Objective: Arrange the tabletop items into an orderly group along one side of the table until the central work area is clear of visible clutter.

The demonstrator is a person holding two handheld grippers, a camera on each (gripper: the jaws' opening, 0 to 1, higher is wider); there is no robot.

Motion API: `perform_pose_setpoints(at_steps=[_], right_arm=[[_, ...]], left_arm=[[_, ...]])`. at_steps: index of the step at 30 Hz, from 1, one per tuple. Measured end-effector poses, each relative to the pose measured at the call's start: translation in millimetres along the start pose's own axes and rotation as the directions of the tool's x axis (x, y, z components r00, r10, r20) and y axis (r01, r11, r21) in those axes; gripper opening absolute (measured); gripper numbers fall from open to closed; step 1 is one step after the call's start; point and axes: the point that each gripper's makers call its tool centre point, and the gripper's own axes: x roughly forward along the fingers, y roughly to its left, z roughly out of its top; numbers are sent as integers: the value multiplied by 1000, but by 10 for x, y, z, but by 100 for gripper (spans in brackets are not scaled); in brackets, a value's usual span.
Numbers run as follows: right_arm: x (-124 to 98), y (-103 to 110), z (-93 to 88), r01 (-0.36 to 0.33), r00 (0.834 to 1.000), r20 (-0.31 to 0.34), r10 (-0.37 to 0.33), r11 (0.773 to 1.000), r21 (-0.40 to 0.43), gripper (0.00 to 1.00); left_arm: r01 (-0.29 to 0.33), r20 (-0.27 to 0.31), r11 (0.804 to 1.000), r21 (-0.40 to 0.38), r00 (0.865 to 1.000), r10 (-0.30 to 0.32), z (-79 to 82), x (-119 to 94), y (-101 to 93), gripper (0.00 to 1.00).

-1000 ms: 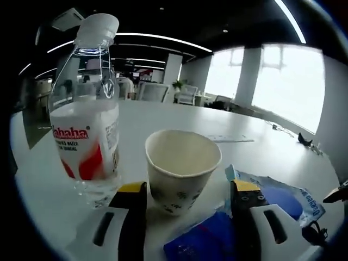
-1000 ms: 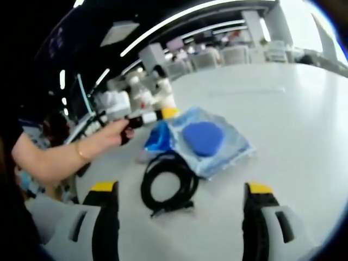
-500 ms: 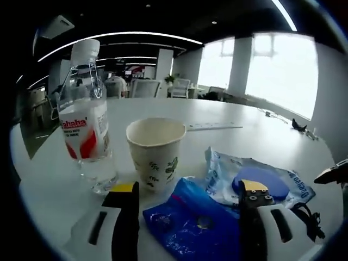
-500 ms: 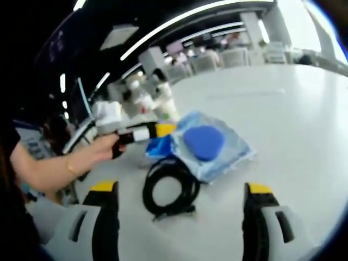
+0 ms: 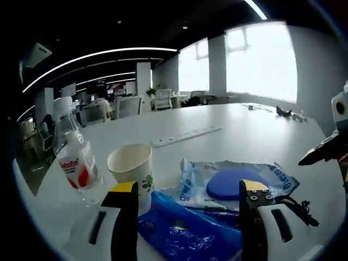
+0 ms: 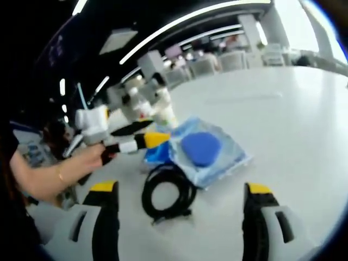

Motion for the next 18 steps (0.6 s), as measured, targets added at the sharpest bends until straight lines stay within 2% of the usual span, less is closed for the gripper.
perform_pose_setpoints(at_steps=[4,6,10,14,16,18], right_arm=[[-11,-17,38,-1,1000,11,1,1000,10,92],[-11,-25,51,-1,1000,14,1,1000,16,91],[-4,-82,42,12,1000,2,-12,999,45,88],[15,-163,48,37,999,-3,-36,996,82,82],[34,-201,46,52,999,-10,-51,994,97,79],[51,-249,36,77,997,-20,-75,991,107,75]], left_arm=[[49,5,999,21,999,-49,7,-18,-116,72],[76,-17,996,52,997,-76,-34,-17,-184,69],[92,-45,993,68,995,-89,-63,7,-229,61],[71,-123,992,106,991,-58,-127,47,-193,56],[76,-126,991,111,990,-62,-112,80,-204,54],[87,-130,993,84,989,-76,-99,98,-220,51]])
